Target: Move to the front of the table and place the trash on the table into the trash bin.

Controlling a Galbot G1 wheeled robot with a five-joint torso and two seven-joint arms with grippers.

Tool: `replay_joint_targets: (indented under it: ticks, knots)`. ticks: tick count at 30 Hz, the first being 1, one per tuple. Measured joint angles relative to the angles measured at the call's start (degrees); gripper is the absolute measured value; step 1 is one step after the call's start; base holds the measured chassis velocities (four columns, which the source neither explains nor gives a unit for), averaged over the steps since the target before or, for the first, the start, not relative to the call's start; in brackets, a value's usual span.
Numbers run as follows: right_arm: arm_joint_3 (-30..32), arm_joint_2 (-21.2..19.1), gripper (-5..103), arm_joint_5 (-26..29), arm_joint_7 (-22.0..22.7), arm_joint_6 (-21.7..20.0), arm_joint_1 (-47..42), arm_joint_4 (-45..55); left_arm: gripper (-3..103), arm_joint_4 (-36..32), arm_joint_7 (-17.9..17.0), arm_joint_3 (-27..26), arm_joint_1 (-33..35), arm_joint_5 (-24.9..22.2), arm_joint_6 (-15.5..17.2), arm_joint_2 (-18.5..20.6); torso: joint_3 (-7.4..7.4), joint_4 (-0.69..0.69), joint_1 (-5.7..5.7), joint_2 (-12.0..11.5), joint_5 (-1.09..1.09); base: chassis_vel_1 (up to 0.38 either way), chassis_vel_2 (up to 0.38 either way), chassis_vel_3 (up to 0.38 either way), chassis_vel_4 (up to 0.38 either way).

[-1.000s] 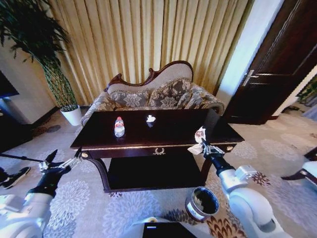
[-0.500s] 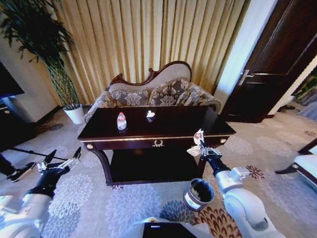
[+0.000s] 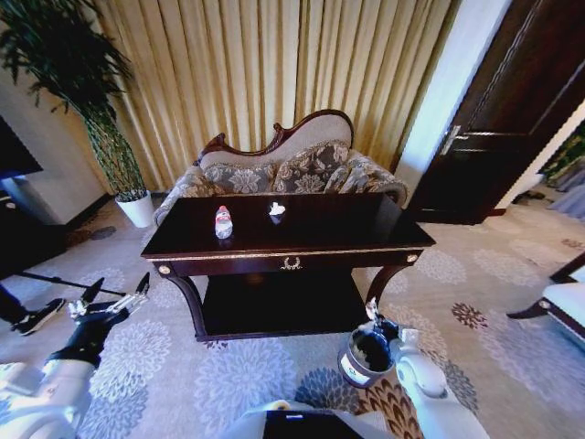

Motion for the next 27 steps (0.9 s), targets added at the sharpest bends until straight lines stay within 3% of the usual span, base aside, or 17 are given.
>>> replay_joint_targets:
  ticks: [7, 10, 16, 20, 22, 27]
  knots:
    - [-1.4, 0.7, -1, -1.1, 2.7, 2.5, 5.6, -12.9, 100, 0.0, 0.1, -0.1, -0.1, 0.0, -0.1, -0.1, 0.01, -0.01, 0.02, 0.0, 0.01, 0.000, 0.000, 0.000, 0.000]
    - [-2.1, 1.1, 15, -1.6, 3.9, 4.2, 8.2, -17.6, 100, 0.0, 0.1, 0.0, -0.2, 0.1, -0.2, -0.3, 0.01, 0.00, 0.02, 0.0, -0.02, 0.000, 0.000, 0.000, 0.000]
    - [-2.1, 1.3, 31, -2.1, 6.1, 4.9, 10.4, -21.5, 100, 0.0, 0.1, 0.0, -0.1, 0.1, -0.2, -0.5, 0.01, 0.00, 0.02, 0.0, -0.02, 0.000, 0.000, 0.000, 0.000]
    - [-2.0, 1.0, 52, -6.0, 7.3, 7.5, 10.8, -23.8, 100, 0.0, 0.1, 0.1, -0.1, 0.2, -0.9, -0.7, 0.01, -0.01, 0.02, 0.0, -0.01, 0.000, 0.000, 0.000, 0.000]
    - [-2.0, 0.9, 52, -6.4, 7.5, 7.9, 10.9, -24.1, 100, 0.0, 0.1, 0.1, -0.1, 0.2, -0.9, -0.8, 0.01, -0.02, 0.02, 0.0, -0.01, 0.000, 0.000, 0.000, 0.000]
    - [-1.8, 0.4, 74, -6.6, 8.1, 8.3, 10.6, -24.4, 100, 0.0, 0.1, 0.3, 0.0, 0.2, -0.9, -0.9, 0.01, -0.02, 0.02, 0.0, -0.02, 0.000, 0.000, 0.000, 0.000]
